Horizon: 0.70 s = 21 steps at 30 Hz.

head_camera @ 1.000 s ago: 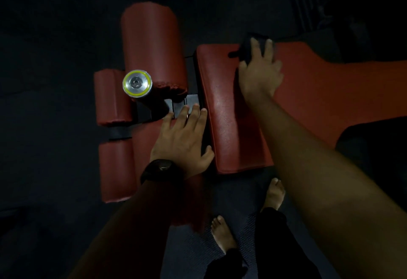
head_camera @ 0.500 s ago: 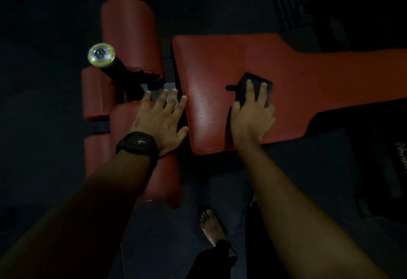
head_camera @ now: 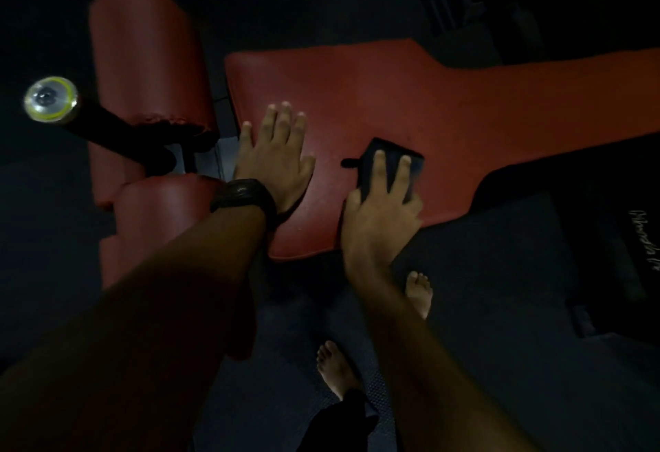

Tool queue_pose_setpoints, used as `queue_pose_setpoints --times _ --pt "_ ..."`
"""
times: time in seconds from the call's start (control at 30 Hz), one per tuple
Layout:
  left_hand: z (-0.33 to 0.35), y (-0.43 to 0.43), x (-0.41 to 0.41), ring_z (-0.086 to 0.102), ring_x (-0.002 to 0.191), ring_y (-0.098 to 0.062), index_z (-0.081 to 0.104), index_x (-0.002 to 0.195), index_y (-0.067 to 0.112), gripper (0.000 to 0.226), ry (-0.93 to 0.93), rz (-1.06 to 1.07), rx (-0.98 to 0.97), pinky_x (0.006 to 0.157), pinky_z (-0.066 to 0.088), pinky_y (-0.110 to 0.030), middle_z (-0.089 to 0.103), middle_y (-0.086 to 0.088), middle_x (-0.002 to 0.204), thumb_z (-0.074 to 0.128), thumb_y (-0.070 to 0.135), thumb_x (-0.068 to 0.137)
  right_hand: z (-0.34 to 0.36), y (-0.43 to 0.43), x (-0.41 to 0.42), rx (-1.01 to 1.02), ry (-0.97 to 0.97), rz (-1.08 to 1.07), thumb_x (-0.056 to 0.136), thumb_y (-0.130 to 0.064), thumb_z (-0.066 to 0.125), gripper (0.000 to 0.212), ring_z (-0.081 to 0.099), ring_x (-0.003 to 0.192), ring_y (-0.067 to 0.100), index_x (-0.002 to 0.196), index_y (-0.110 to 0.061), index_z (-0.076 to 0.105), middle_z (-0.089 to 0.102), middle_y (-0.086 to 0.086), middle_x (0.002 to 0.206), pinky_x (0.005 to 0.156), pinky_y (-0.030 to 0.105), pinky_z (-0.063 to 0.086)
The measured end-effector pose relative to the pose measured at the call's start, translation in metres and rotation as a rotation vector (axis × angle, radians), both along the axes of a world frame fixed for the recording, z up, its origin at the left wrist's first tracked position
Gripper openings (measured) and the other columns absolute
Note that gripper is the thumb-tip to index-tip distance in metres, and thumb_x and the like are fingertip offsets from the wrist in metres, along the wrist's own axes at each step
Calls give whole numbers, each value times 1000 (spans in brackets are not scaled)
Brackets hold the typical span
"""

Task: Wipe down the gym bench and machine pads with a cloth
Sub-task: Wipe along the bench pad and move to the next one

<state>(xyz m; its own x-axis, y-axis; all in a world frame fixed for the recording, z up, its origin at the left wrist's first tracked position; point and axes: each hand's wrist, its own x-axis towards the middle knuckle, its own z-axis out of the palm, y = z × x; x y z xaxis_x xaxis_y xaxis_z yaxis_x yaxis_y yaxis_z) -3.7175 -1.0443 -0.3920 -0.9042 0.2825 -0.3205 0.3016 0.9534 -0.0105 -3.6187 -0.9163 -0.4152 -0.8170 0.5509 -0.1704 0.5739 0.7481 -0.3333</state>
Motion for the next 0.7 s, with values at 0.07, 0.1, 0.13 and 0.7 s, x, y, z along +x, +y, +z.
queue_pose_setpoints --times 0.07,0.1,0.13,0.7 --pt "-10 8 -3 -3 157 -25 7 163 16 68 40 55 20 123 -2 -59 1 -7 171 27 47 105 0 -12 1 7 84 125 92 -43 64 70 52 119 40 156 -36 36 27 2 166 85 47 47" --pt "-14 10 0 0 157 -25 10 163 17 68 85 81 22 123 -2 -60 4 -7 171 26 46 104 -2 -10 -6 8 160 235 89 -41 67 68 54 116 40 153 -35 43 34 3 163 81 47 49" --pt "-18 11 2 3 157 -26 14 162 17 68 130 98 22 123 0 -61 8 -7 171 24 46 102 -4 -2 -17 5 222 351 89 -39 67 64 56 113 40 150 -34 48 38 3 161 78 46 49" --pt "-30 8 1 17 155 -28 29 158 18 70 298 96 101 122 9 -63 23 -8 167 40 49 96 -12 49 -49 93 142 488 93 -40 60 66 52 118 37 155 -37 37 31 2 164 84 48 49"
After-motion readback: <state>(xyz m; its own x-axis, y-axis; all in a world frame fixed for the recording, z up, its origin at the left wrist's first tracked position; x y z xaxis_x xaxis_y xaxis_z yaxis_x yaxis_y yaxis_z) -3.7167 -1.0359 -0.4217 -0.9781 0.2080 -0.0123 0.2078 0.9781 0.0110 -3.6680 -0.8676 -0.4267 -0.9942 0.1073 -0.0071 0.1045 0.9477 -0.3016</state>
